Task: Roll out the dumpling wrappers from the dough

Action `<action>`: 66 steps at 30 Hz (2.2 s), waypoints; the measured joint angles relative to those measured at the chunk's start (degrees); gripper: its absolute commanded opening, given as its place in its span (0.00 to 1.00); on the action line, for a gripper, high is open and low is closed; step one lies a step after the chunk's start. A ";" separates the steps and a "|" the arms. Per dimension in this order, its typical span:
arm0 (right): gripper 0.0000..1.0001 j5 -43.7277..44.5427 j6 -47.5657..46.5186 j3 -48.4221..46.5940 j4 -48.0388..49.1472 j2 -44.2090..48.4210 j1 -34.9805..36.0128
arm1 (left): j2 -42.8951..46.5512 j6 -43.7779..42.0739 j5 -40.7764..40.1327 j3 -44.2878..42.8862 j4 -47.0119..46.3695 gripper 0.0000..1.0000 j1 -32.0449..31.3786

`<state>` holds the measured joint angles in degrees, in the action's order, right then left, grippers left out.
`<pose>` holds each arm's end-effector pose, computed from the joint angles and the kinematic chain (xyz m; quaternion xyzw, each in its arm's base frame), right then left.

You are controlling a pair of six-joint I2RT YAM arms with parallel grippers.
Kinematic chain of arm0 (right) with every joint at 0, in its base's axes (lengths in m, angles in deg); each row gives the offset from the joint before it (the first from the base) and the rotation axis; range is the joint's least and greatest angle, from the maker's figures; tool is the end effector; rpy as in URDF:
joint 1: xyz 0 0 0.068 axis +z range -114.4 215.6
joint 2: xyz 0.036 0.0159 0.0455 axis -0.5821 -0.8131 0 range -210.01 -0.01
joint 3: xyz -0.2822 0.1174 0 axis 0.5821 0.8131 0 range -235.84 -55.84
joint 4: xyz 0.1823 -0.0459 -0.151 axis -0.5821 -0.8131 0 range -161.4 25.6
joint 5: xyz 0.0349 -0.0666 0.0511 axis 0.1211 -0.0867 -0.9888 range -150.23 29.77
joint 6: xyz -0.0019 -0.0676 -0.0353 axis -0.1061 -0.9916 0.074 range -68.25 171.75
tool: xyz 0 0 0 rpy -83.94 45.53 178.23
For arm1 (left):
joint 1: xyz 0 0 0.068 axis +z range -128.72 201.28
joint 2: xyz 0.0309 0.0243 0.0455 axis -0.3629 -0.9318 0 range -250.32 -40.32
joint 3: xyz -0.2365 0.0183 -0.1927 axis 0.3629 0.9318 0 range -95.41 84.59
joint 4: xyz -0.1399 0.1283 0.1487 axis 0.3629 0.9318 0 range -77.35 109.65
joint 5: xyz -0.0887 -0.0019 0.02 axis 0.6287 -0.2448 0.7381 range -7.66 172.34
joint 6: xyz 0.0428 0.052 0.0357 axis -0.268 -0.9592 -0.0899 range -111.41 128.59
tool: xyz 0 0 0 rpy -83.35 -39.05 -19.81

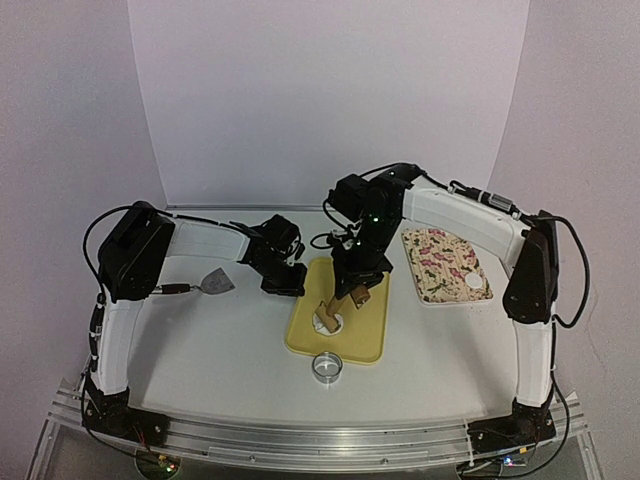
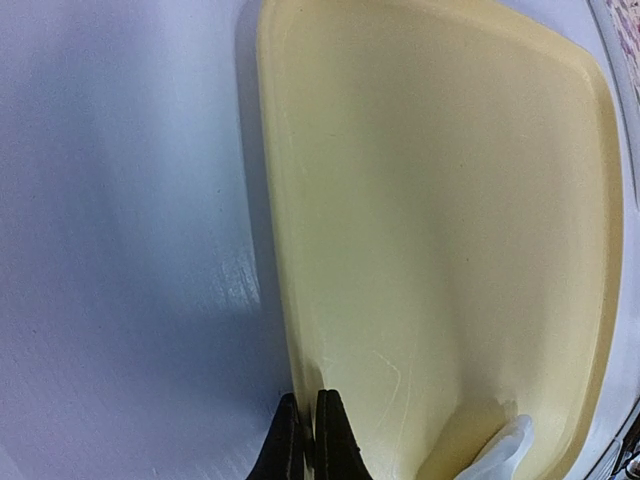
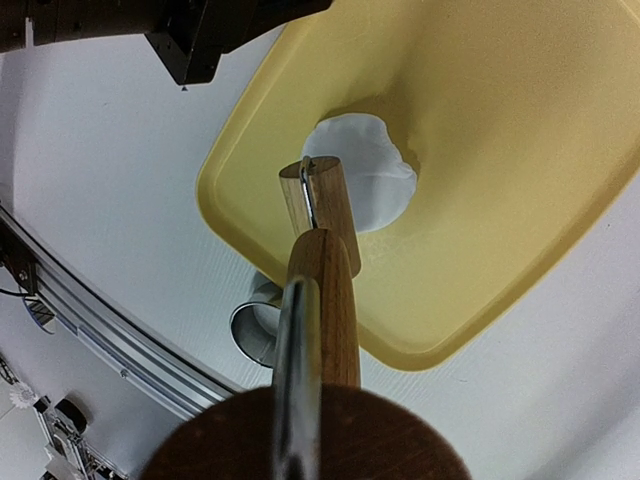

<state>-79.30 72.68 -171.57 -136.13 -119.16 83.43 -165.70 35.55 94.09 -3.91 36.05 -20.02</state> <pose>0.2703 0.3300 0.2895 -0.2483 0.9461 0.2076 0.0124 0.3481 -0.3234 0.1512 0.1460 0.9507 -0.2251 0.1557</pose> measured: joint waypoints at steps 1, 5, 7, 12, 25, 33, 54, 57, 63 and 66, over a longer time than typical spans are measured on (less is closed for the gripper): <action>0.00 -0.09 -0.07 0.00 0.07 -0.03 0.00 | 0.00 0.00 0.00 0.00 0.00 0.00 0.00; 0.00 -0.38 -0.13 0.00 0.21 -0.66 0.12 | 0.00 0.00 0.00 0.00 0.00 0.00 0.00; 0.00 -0.51 -0.14 0.01 0.23 -1.13 0.19 | 0.00 0.00 0.00 0.00 0.00 0.00 0.00; 0.00 -0.35 -0.13 0.20 0.33 -1.51 0.20 | 0.00 0.00 0.00 0.00 0.00 0.00 0.00; 0.00 -0.15 -0.40 0.48 0.55 -2.06 0.20 | -0.04 -0.02 0.00 0.00 0.01 0.00 0.00; 0.00 -0.12 -0.93 0.46 0.59 -2.79 0.24 | -0.04 0.00 -0.02 0.00 -0.26 0.00 -0.12; 0.00 5.62 -0.49 -10.66 -6.87 -10.55 1.40 | -0.15 0.05 0.04 0.00 -0.44 0.00 -0.17; 0.00 7.58 0.21 -13.87 -9.29 -12.52 1.62 | -0.15 0.09 0.04 0.00 -0.44 0.00 -0.17; 0.00 8.62 0.87 -15.90 -10.95 -13.79 1.07 | -0.15 0.36 0.00 0.20 -0.63 0.00 -0.17; 0.00 8.20 1.00 -15.54 -10.87 -13.69 0.45 | 0.14 0.55 -0.12 0.98 -1.52 0.00 -0.17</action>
<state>-71.09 73.69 -187.10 -147.00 -132.85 83.89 -165.56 36.10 93.97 -2.93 34.53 -20.20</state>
